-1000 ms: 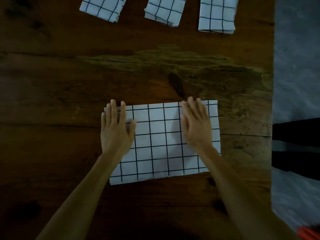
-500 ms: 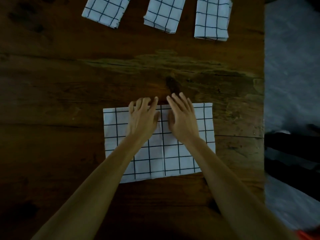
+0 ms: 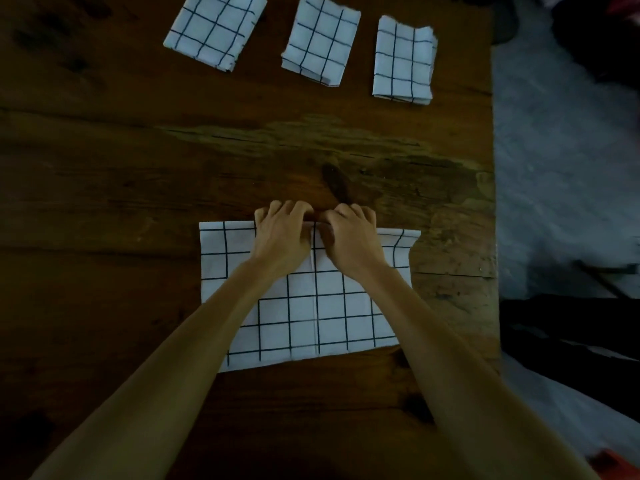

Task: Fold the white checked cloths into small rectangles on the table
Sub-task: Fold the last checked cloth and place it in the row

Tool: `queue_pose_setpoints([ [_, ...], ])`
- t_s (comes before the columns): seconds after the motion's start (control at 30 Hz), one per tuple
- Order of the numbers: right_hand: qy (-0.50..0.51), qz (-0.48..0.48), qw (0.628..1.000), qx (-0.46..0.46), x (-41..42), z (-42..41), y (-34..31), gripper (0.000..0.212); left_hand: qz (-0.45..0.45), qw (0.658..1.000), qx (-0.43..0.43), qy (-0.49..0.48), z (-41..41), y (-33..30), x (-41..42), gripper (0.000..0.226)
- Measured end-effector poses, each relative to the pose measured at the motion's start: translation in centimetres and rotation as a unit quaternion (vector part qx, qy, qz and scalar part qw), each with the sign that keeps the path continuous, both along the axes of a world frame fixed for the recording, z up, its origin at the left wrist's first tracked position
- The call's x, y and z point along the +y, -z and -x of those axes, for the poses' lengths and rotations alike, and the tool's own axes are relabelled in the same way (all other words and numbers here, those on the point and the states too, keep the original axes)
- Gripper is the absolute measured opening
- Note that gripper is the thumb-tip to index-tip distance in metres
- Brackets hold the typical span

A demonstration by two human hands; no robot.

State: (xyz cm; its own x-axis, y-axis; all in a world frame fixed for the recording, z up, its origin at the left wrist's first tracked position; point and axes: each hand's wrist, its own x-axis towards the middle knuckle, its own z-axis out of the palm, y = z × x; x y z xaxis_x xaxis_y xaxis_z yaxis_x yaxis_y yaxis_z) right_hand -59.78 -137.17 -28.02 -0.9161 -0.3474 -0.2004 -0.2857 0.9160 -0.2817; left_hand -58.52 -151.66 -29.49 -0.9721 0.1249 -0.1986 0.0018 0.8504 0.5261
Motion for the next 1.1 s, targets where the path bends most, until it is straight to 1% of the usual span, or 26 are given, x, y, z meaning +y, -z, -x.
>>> queue_pose_setpoints([
  [0.1,0.012,0.018,1.0,-0.017,0.5,0.0,-2.1,0.018,-0.026,1.0,0.002,0.004,0.2,-1.5,-0.6,0.018],
  [0.2,0.017,0.039,0.998,-0.042,0.8,0.0,-4.4,0.019,-0.09,0.996,-0.011,0.015,0.1,-3.8,-1.2,0.01],
  [0.27,0.003,0.061,0.996,-0.064,0.8,-0.1,-6.2,0.019,-0.119,0.993,0.005,0.022,-0.1,-5.6,-1.5,0.007],
  [0.37,0.008,0.111,0.988,-0.11,0.8,0.0,-9.3,0.013,-0.133,0.99,0.044,0.005,-0.4,-8.5,-1.8,0.01],
  [0.47,-0.001,0.116,0.985,-0.13,0.8,0.1,-12.6,0.014,-0.146,0.985,0.093,-0.012,-0.9,-11.2,-2.1,0.019],
  [0.6,-0.003,0.146,0.983,-0.115,1.3,-0.8,-16.8,0.017,-0.104,0.971,0.207,-0.065,-2.4,-14.0,-1.6,0.042],
  [0.67,-0.007,0.167,0.981,-0.102,2.0,-1.6,-18.6,0.015,-0.083,0.955,0.268,-0.096,-3.8,-15.8,-1.2,0.045],
  [0.73,-0.016,0.189,0.978,-0.09,2.8,-2.4,-20.2,0.012,-0.048,0.945,0.307,-0.099,-5.6,-17.8,-0.6,0.043],
  [0.83,-0.049,0.195,0.978,-0.063,3.9,-3.6,-22.6,0.013,0.014,0.953,0.3,-0.048,-7.9,-20.7,0.5,0.047],
  [0.9,-0.072,0.187,0.98,-0.017,4.6,-4.5,-24.0,0.014,0.075,0.955,0.288,-0.02,-9.1,-22.6,1.5,0.05],
  [0.97,-0.078,0.181,0.98,0.025,5.2,-5.5,-25.3,0.015,0.141,0.947,0.289,-0.013,-10.0,-24.7,2.5,0.053],
  [1.03,-0.081,0.166,0.981,0.05,5.8,-6.5,-26.4,0.016,0.2,0.932,0.302,-0.004,-10.6,-26.3,3.5,0.051],
  [1.1,-0.089,0.134,0.983,0.084,6.3,-7.4,-27.0,0.015,0.224,0.929,0.294,-0.008,-11.2,-27.4,4.5,0.043],
])
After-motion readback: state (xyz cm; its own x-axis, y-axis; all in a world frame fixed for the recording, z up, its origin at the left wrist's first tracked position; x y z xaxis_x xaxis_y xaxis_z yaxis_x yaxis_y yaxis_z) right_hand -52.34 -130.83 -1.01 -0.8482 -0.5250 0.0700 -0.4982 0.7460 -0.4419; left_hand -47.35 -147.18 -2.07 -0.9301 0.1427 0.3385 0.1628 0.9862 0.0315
